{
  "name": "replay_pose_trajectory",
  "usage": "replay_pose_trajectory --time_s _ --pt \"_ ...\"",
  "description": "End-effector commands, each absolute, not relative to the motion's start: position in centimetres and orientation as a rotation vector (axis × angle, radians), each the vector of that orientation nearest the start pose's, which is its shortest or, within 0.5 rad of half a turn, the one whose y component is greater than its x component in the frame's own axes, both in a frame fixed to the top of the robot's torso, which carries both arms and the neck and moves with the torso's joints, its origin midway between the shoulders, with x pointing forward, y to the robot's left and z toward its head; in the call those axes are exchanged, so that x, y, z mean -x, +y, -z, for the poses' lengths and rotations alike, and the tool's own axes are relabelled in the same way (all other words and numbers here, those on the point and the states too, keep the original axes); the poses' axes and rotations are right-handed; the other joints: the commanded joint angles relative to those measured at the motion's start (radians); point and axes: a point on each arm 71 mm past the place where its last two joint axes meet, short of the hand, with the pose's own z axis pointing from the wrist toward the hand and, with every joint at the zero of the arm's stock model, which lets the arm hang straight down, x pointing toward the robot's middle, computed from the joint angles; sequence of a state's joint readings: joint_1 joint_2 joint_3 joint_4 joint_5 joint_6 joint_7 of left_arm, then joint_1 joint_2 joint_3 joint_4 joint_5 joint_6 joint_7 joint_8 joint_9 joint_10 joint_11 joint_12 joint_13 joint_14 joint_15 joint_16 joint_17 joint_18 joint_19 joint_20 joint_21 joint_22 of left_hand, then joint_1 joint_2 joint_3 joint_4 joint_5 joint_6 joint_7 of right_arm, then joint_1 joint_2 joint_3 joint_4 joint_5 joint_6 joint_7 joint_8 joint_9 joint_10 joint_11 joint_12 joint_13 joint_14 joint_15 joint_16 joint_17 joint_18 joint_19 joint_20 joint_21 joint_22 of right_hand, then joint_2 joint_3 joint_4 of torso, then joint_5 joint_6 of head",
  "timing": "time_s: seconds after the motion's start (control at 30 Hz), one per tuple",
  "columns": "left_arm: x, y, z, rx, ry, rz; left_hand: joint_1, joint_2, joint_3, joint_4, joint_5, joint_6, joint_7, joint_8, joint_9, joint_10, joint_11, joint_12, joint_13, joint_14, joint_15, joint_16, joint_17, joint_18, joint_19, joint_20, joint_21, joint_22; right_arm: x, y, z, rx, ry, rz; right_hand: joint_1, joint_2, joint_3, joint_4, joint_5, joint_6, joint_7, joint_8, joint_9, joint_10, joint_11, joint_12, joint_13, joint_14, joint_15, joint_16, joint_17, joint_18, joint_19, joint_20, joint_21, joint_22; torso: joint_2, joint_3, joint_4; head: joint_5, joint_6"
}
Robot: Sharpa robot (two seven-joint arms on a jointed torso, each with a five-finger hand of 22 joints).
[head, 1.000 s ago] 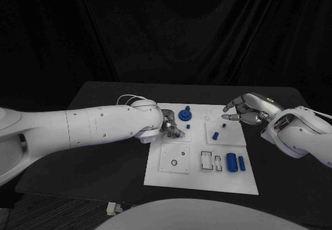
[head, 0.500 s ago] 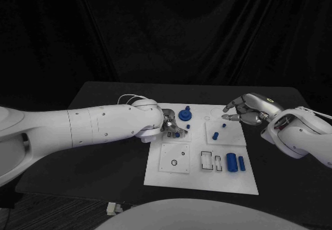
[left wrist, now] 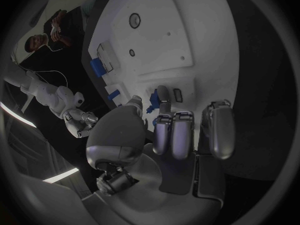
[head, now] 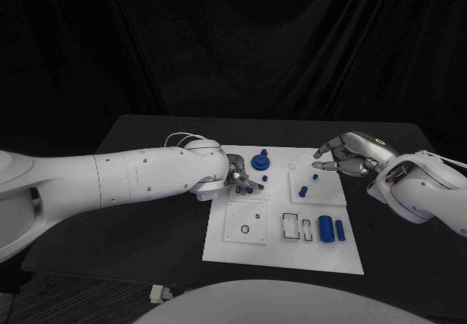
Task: Assemble the parts on the task board
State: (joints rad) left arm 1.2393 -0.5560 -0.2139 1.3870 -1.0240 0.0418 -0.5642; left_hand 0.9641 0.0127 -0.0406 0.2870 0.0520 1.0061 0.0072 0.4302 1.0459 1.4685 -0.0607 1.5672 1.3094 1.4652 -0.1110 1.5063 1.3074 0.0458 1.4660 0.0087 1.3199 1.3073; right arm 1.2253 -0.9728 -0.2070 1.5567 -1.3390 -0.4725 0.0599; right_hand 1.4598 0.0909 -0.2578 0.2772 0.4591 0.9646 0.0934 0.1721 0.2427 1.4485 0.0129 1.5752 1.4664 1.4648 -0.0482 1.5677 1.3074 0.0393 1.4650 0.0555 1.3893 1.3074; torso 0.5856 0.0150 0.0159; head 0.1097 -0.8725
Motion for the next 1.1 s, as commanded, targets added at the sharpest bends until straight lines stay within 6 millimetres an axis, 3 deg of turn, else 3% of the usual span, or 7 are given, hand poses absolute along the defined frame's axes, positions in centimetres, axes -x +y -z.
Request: replay_pose_trajectory --time_s 0.03,0.37,0.73,0.93,1.1 --pt "-47.03 11.92 27.15 0.054 2.418 0.390 0.002 0.011 -0.010 0.001 -0.004 -0.012 0.000 0.011 0.016 0.102 -0.006 0.004 0.261 0.092 -0.004 0.003 0.212 0.004 0.019 -0.010 0.004 0.195 -45.47 -25.33 21.72 0.102 1.642 -0.691 0.010 0.001 -0.007 -0.001 0.005 0.005 -0.001 -0.007 -0.001 0.122 -0.010 -0.004 0.104 0.106 -0.007 0.003 0.263 0.009 -0.004 0.002 -0.007 0.198 0.000 0.0000 0.0003 0.001 0.000" --pt "-47.03 12.10 27.13 0.055 2.414 0.389 0.002 0.025 -0.049 0.002 -0.004 -0.031 -0.004 0.047 0.074 0.102 -0.008 0.004 0.261 0.093 -0.006 0.004 0.213 0.003 0.020 -0.012 0.003 0.197 -45.47 -25.31 21.75 0.103 1.642 -0.692 0.008 0.001 -0.008 0.001 0.006 0.005 0.000 -0.007 -0.001 0.122 -0.010 -0.004 0.104 0.106 -0.006 0.003 0.263 0.009 -0.005 0.002 -0.008 0.198 0.000 0.0002 0.0005 0.002 0.000" --pt "-46.95 12.00 26.98 0.066 2.395 0.407 -0.017 0.041 -0.126 0.000 -0.004 -0.029 -0.014 0.112 0.155 0.102 -0.017 0.004 0.261 0.095 -0.012 0.016 0.223 0.002 0.025 -0.017 0.009 0.200 -45.48 -25.33 21.76 0.103 1.643 -0.691 0.008 0.001 -0.008 0.002 0.007 0.004 0.000 -0.008 -0.002 0.122 -0.010 -0.004 0.104 0.106 -0.006 0.003 0.263 0.010 -0.005 0.002 -0.009 0.197 0.001 -0.0002 0.0003 0.003 0.000" --pt "-47.02 11.91 26.89 0.078 2.379 0.415 -0.017 0.045 -0.138 0.004 -0.004 -0.027 -0.016 0.118 0.165 0.102 -0.019 0.004 0.261 0.095 -0.014 0.016 0.223 0.002 0.026 -0.018 0.011 0.200 -45.47 -25.31 21.77 0.103 1.643 -0.692 0.006 0.002 -0.009 0.003 0.008 0.004 0.000 -0.008 -0.002 0.122 -0.010 -0.004 0.104 0.106 -0.006 0.003 0.263 0.010 -0.005 0.002 -0.009 0.198 0.000 -0.0002 0.0001 0.003 0.000" --pt "-47.08 11.85 26.78 0.093 2.359 0.426 -0.060 0.045 -0.191 0.006 -0.005 -0.027 -0.019 0.123 0.179 0.102 -0.021 0.004 0.261 0.095 -0.016 0.016 0.223 0.001 0.027 -0.021 0.013 0.201 -45.47 -25.31 21.77 0.103 1.643 -0.692 0.006 0.002 -0.009 0.003 0.008 0.004 0.000 -0.008 -0.002 0.122 -0.010 -0.004 0.104 0.106 -0.006 0.003 0.263 0.010 -0.005 0.002 -0.009 0.198 0.000 0.0000 0.0005 0.003 0.000"
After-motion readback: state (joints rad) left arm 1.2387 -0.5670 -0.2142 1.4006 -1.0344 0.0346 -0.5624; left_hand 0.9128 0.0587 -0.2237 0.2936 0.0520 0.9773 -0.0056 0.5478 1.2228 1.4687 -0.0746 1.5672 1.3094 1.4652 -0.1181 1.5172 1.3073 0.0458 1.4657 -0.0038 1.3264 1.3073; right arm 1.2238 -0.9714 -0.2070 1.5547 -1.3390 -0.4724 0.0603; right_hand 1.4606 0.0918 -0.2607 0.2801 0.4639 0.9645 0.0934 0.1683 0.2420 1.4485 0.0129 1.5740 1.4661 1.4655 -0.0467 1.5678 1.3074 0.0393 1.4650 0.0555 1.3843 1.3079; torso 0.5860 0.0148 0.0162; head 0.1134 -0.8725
